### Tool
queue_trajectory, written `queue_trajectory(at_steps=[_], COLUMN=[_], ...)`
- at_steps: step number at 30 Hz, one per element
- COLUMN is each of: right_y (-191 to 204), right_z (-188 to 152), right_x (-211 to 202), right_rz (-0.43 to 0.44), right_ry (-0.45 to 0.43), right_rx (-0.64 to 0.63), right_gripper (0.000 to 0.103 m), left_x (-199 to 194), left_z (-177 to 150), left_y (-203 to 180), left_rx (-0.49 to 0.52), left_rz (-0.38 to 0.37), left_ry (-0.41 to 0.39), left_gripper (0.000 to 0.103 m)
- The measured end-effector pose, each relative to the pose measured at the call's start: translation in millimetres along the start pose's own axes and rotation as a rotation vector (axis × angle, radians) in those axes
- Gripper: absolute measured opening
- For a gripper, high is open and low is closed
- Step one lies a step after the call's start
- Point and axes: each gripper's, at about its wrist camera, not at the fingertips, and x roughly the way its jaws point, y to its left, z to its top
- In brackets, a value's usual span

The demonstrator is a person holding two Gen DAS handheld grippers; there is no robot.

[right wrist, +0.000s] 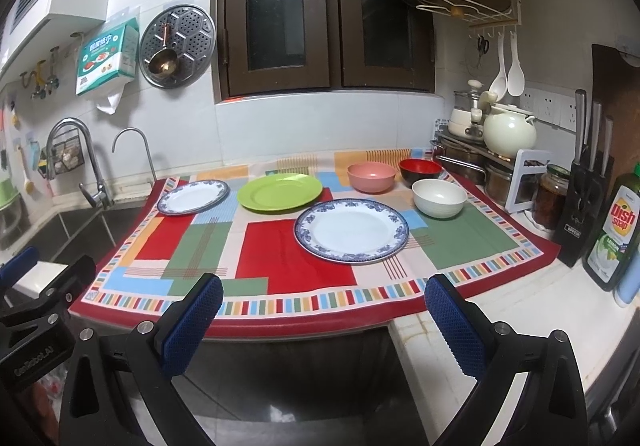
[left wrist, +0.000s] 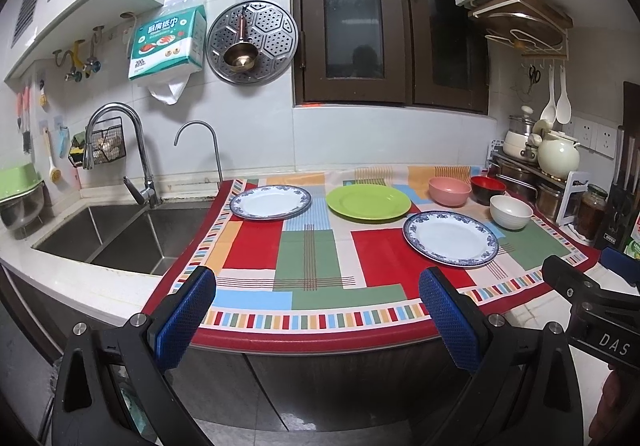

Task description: Organize plates and bowls

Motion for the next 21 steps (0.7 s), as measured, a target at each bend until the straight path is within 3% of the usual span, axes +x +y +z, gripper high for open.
queue_trajectory(at_steps=[21], right_y=[1.1], right_z=[-0.1], right_x=[-0.4], right_rz=[0.000], right_ry=[0.001], right_rx=[-0.002], right_gripper=[0.102], left_x=[-0.7], left_z=[-3.4], left_y=[1.8], left_rx=[-0.002], left_rz=[0.002], left_ry=[0.002], left_gripper=[0.103])
